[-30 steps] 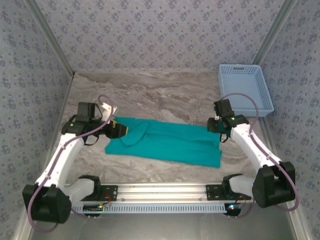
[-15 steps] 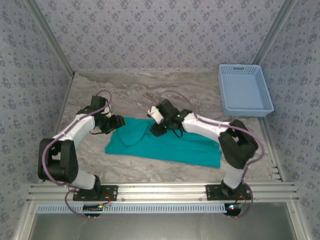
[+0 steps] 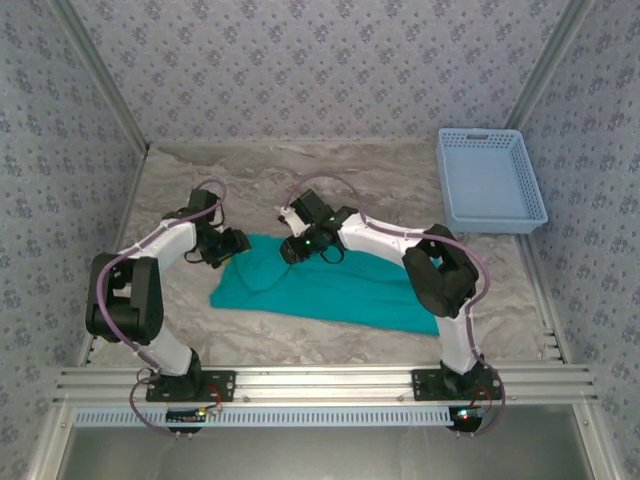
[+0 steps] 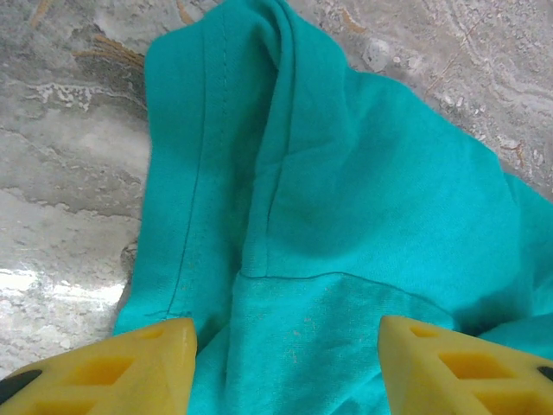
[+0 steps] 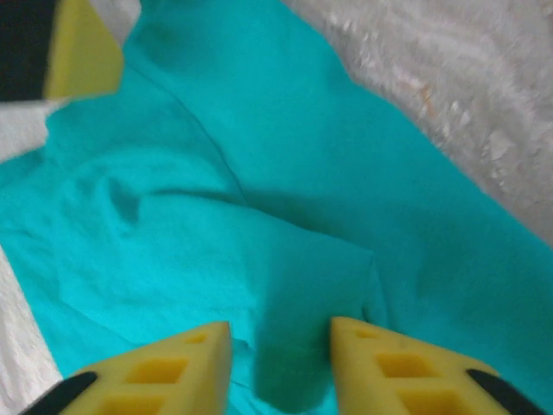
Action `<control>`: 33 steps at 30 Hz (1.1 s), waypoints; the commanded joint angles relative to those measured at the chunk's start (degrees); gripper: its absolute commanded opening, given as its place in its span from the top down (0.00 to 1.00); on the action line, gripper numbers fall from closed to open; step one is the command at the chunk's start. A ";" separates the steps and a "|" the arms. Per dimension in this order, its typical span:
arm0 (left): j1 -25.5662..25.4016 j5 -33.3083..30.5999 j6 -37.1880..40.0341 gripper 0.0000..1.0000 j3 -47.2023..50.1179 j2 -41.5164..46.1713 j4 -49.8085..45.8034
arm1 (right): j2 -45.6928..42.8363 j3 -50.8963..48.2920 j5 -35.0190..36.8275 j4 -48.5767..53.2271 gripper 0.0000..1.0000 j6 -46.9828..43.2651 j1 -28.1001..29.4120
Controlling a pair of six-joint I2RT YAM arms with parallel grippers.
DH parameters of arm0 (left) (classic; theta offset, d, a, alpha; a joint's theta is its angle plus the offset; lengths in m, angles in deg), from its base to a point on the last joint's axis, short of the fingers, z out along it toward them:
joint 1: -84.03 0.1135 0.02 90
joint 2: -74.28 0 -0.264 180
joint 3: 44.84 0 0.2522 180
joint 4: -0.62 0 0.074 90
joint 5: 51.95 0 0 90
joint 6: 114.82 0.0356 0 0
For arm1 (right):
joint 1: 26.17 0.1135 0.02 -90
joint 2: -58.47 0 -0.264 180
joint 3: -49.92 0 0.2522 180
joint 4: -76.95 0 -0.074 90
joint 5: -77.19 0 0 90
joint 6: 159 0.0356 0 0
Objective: Fold the inside-out t-shirt
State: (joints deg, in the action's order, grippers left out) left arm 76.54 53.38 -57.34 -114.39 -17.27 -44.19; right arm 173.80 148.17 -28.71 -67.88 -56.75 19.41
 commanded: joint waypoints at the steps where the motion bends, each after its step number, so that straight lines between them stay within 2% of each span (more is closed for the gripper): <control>1: 0.78 -0.58 -0.45 0.42 -1.11 -0.40 -0.70 | 0.86 1.56 -3.04 2.87 0.84 3.13 1.45; 2: 0.96 -0.45 -0.45 0.42 -1.16 -0.35 -0.72 | 0.14 1.36 -3.21 2.92 0.89 3.29 1.87; 8: 1.65 -0.05 0.47 0.42 -0.68 0.40 -1.70 | -5.11 -1.45 -4.08 4.57 1.00 6.24 3.38; 13: 1.77 1.47 0.15 0.41 0.37 1.40 -3.73 | -9.02 -7.21 -9.37 0.77 1.00 16.53 3.55; 17: 1.77 1.90 -0.70 0.41 1.51 3.82 -6.39 | -9.91 -7.64 -10.77 -0.52 0.94 26.14 3.84; 19: 1.71 2.96 -2.09 0.41 3.24 5.93 -7.49 | -9.48 -7.82 -9.91 1.68 0.89 26.59 4.64; 22: 1.55 4.50 -5.51 0.42 7.38 10.07 -10.08 | -9.35 -10.76 -7.12 2.87 0.87 26.62 5.46; 25: 0.13 5.15 -10.29 0.53 12.14 15.31 -9.75 | -10.36 -12.55 -5.33 2.39 0.88 26.52 4.55; 29: -3.68 5.20 -13.93 0.54 14.19 18.39 -8.16 | -11.13 -12.52 -3.65 2.24 0.89 25.89 3.73; 33: -5.96 3.42 -16.02 0.55 13.95 16.65 -3.10 | -10.18 -12.14 -4.66 0.95 0.91 26.20 3.68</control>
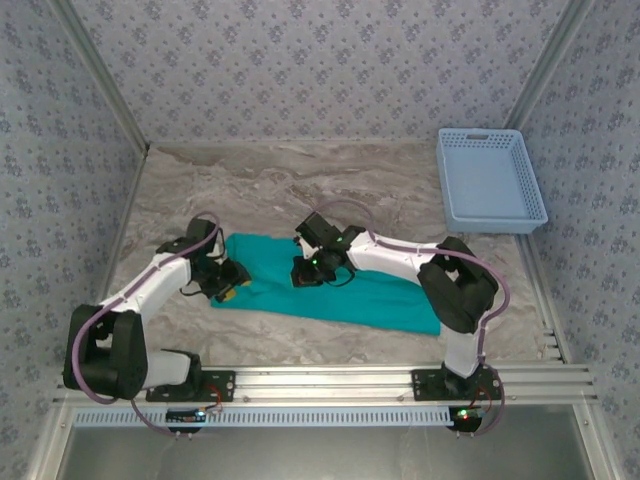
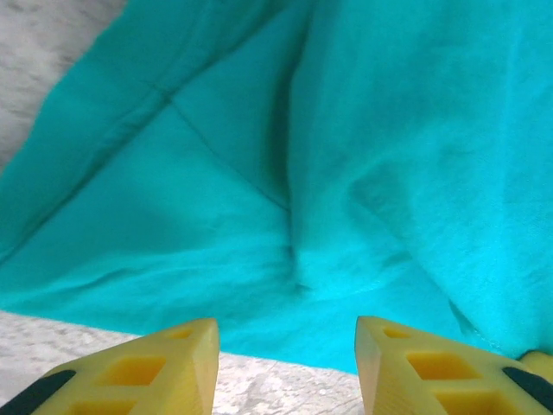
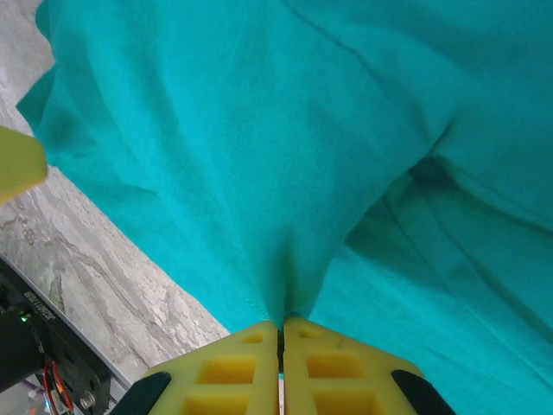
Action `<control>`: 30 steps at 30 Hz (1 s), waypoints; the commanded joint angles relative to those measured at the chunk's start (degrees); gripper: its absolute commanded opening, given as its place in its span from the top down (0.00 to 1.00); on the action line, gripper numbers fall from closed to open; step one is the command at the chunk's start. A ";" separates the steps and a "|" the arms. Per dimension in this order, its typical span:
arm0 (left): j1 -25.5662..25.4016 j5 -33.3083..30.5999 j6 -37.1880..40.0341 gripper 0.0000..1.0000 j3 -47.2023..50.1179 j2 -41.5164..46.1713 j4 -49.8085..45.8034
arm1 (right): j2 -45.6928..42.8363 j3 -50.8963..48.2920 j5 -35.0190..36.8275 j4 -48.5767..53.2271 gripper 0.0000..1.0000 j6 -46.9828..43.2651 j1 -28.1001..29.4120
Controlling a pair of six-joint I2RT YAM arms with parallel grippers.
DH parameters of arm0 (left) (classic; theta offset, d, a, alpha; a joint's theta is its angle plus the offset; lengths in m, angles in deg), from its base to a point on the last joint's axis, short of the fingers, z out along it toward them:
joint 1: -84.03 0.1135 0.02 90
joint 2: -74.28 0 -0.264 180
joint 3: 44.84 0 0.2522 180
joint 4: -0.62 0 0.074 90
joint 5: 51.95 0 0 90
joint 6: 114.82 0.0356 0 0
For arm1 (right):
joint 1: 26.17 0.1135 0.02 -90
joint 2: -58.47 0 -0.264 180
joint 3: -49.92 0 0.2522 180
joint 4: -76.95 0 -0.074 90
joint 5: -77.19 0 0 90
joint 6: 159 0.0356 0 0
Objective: Fold the inside-out t-shirt
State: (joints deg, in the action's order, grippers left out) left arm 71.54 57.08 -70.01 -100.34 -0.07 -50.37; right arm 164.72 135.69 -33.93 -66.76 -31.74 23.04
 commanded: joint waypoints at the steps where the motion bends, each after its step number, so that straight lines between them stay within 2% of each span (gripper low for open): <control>1: -1.44 -0.54 -3.41 0.55 -0.51 -1.66 3.63 | -0.80 0.52 0.39 -0.27 0.92 1.28 0.22; 3: -2.08 -0.60 -3.67 0.56 -1.02 -3.92 4.48 | -0.61 0.87 0.51 -0.25 0.92 1.16 0.52; 7: -2.51 -0.40 -3.94 0.68 -1.76 -7.23 6.35 | -0.85 0.90 0.93 -0.34 0.92 1.03 0.62; 9: -2.71 -0.47 -3.96 0.69 -1.58 -7.97 6.89 | -1.26 0.61 1.39 -0.34 0.92 0.93 0.63; 10: -2.69 -0.63 -3.82 0.72 -1.53 -8.17 6.91 | -1.56 0.33 1.60 -0.52 0.93 1.01 0.64; 13: -2.69 -1.54 -3.55 0.90 -1.76 -7.87 6.82 | -2.10 -0.19 1.99 -1.11 0.93 1.17 0.72; 17: -2.61 -3.81 -2.22 1.00 -2.80 -6.64 3.82 | -2.28 -0.31 2.22 -1.20 0.93 1.15 0.82; 20: -2.15 -4.29 -1.62 1.00 -3.72 -5.40 -0.15 | -2.44 -0.40 2.32 -1.04 0.93 1.15 0.89; 24: -0.74 -1.92 -1.83 1.00 -5.33 -2.89 -7.09 | -3.36 0.23 1.73 0.67 0.93 1.79 0.85; 28: -0.66 -0.66 1.61 1.00 -8.77 -1.77 -16.27 | -3.63 1.20 -0.65 2.06 0.89 2.67 1.52; 30: -0.52 -2.10 4.01 1.00 -9.34 -1.34 -19.49 | -2.85 1.27 -0.25 3.30 0.85 2.63 2.60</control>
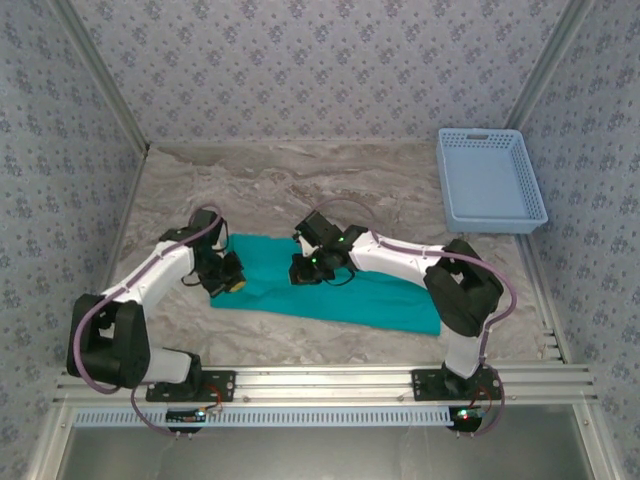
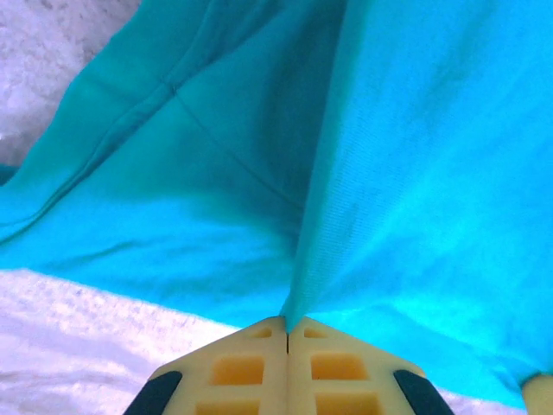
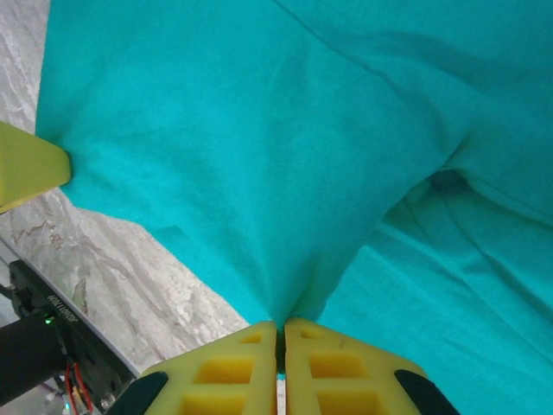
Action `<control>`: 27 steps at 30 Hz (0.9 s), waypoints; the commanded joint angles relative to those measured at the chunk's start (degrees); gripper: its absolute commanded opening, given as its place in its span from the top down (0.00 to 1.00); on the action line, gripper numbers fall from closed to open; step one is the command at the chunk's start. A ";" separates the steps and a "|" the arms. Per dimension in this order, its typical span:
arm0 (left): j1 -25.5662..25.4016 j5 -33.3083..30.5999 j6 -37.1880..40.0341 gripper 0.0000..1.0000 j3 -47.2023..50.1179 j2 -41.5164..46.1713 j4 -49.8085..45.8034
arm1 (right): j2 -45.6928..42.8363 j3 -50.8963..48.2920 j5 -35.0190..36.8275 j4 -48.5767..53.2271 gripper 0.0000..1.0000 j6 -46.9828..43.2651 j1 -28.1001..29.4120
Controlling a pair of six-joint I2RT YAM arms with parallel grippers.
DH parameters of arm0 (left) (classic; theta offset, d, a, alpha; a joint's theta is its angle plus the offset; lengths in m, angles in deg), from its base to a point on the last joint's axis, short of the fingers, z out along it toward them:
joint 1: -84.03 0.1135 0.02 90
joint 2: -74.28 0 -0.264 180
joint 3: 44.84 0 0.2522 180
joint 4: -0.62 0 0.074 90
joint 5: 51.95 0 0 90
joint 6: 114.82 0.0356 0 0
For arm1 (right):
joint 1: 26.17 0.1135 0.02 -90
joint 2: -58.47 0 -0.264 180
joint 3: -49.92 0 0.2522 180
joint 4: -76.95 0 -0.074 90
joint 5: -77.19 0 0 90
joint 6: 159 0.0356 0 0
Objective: Fold the inside-out t-shirt
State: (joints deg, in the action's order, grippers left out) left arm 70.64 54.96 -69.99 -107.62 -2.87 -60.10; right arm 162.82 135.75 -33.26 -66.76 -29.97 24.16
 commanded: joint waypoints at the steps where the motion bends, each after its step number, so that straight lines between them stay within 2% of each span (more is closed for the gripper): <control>1: 0.55 -1.12 4.29 1.00 -1.66 1.64 -10.16 | -0.67 0.93 0.00 4.07 0.81 1.21 2.14; 3: 1.59 -1.06 4.61 1.00 0.37 1.73 -9.51 | -1.17 -0.59 2.01 4.34 0.72 2.41 2.80; 5: 3.63 1.28 4.95 1.00 2.32 1.65 -8.06 | -2.67 -1.86 3.07 4.29 0.69 2.48 2.57; 6: 4.70 2.07 4.92 0.97 3.00 1.74 -7.44 | -3.75 -2.30 3.93 4.85 0.66 2.27 2.20; 7: 5.36 2.46 5.15 0.85 3.37 1.82 -6.69 | -4.90 -2.75 5.00 5.40 0.62 1.94 1.78; 8: 5.71 2.60 5.35 0.69 3.42 1.91 -6.08 | -6.31 -3.22 6.63 6.21 0.60 1.40 1.20; 9: 5.73 2.28 5.61 0.62 2.89 1.83 -5.86 | -7.97 -3.25 9.00 7.63 0.58 1.04 0.41; 10: 5.74 1.90 6.00 0.59 1.98 1.54 -5.86 | -9.68 -5.34 11.46 8.87 0.57 0.78 -0.49; 13: 5.46 -1.10 7.92 0.57 -2.95 -0.59 -7.14 | -15.79 -9.01 20.28 12.78 0.53 1.18 -4.21; 14: 5.06 -2.61 8.36 0.57 -5.14 -1.63 -7.67 | -17.66 -10.58 23.18 15.08 0.53 4.19 -5.89; 16: 2.82 -4.87 8.85 0.57 -8.99 -3.39 -7.20 | -21.05 -13.99 25.90 16.88 0.54 5.09 -10.57; 21: -7.93 -7.84 10.22 0.58 -17.47 -11.70 -1.49 | -28.32 -23.27 25.76 16.94 0.59 3.78 -24.06; 23: -9.61 -8.58 10.60 0.58 -20.31 -16.65 -0.08 | -29.61 -24.42 26.39 18.69 0.59 1.63 -28.04; 26: -10.00 -8.24 10.69 0.61 -22.42 -23.86 1.95 | -29.90 -25.24 26.81 19.40 0.53 -2.54 -35.68; 27: -10.16 -8.11 10.88 0.62 -22.61 -25.80 2.33 | -29.68 -25.66 26.61 18.22 0.52 -6.37 -38.82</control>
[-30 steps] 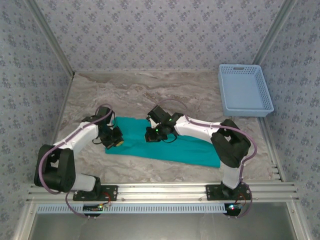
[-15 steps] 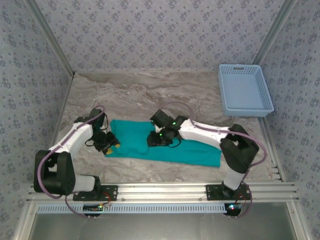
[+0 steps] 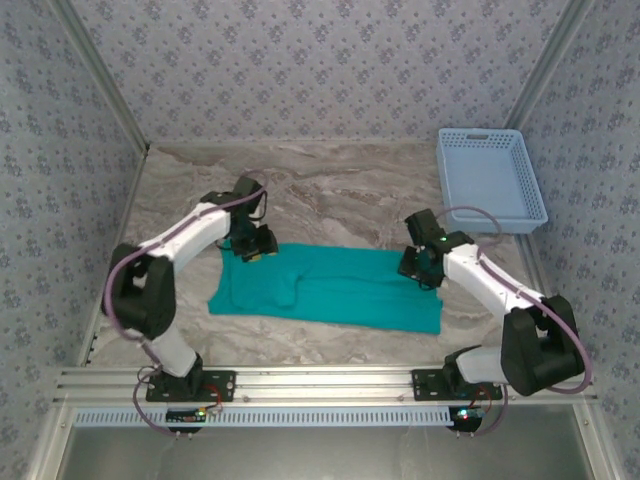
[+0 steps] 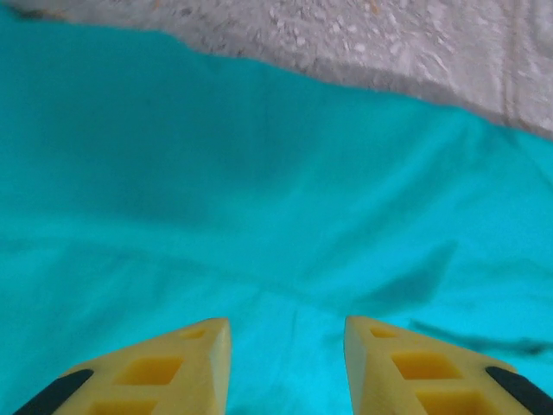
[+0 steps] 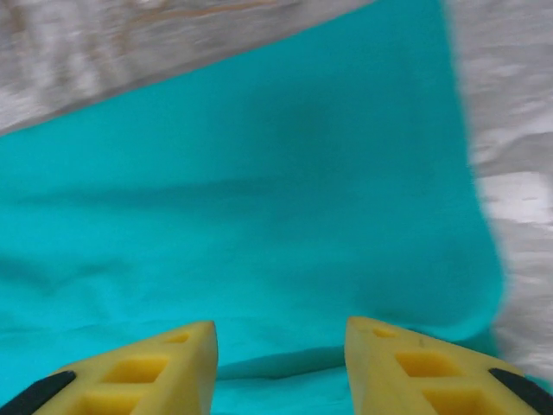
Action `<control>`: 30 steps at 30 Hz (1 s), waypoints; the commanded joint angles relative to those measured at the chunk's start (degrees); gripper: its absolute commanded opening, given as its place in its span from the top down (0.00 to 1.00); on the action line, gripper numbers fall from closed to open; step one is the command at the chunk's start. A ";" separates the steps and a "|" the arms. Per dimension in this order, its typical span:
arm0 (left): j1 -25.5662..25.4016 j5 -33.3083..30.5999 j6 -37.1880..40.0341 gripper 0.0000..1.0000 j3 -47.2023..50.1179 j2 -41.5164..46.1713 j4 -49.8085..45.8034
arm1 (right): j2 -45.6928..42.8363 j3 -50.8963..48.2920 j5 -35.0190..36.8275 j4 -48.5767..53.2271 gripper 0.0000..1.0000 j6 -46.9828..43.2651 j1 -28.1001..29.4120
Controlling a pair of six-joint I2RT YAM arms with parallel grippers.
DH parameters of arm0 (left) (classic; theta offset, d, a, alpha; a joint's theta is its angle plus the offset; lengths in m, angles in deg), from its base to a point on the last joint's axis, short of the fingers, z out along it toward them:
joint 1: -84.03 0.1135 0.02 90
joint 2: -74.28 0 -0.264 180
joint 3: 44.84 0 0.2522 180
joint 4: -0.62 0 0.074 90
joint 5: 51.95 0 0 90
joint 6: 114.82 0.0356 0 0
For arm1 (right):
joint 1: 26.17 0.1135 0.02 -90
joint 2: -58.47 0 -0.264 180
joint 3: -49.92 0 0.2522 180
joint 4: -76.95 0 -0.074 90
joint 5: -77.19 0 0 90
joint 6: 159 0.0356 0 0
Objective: Fold the inside-out t-shirt
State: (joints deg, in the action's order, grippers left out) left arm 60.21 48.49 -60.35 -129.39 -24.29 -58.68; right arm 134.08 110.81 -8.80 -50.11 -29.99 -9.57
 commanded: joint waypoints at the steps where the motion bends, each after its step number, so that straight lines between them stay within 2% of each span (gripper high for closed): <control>1: 0.26 -1.36 1.49 0.62 -0.70 -5.73 1.21 | -0.52 -1.06 1.16 0.86 0.52 -8.40 -7.35; 4: 0.43 -1.27 1.94 0.62 1.19 -7.68 1.11 | 0.65 -2.16 -4.48 -0.72 0.52 -12.09 -12.54; 12: 3.68 -0.01 3.36 0.62 8.89 -7.87 3.03 | 3.37 -6.39 -13.22 -6.59 0.53 -10.62 -13.16; 13: 4.01 0.39 3.57 0.62 9.28 -7.79 3.26 | 3.44 -6.41 -13.24 -6.90 0.58 -10.32 -13.13; 15: 4.79 1.31 4.09 0.62 9.92 -7.70 3.18 | 3.15 -6.40 -11.74 -6.92 0.87 -9.88 -13.20; 16: 5.08 1.84 4.43 0.62 10.04 -7.58 3.05 | 2.86 -6.29 -10.48 -6.75 0.96 -9.91 -13.32; 17: 5.58 2.03 4.71 0.62 10.18 -7.60 2.69 | 2.41 -5.99 -9.17 -6.41 1.00 -10.27 -13.42; 25: 8.02 2.78 5.13 0.62 12.27 -6.17 2.04 | -1.50 1.03 -6.02 -1.75 1.00 -12.59 -14.41; 30: 8.93 4.66 4.69 0.60 12.86 -4.23 1.25 | -1.44 -1.37 -4.58 -0.55 1.00 -12.30 -13.03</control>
State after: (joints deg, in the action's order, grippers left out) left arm 68.06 56.51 -56.31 -119.55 -27.63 -52.10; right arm 132.11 110.75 -16.27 -54.43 -41.47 -23.27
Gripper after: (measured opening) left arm 0.396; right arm 0.059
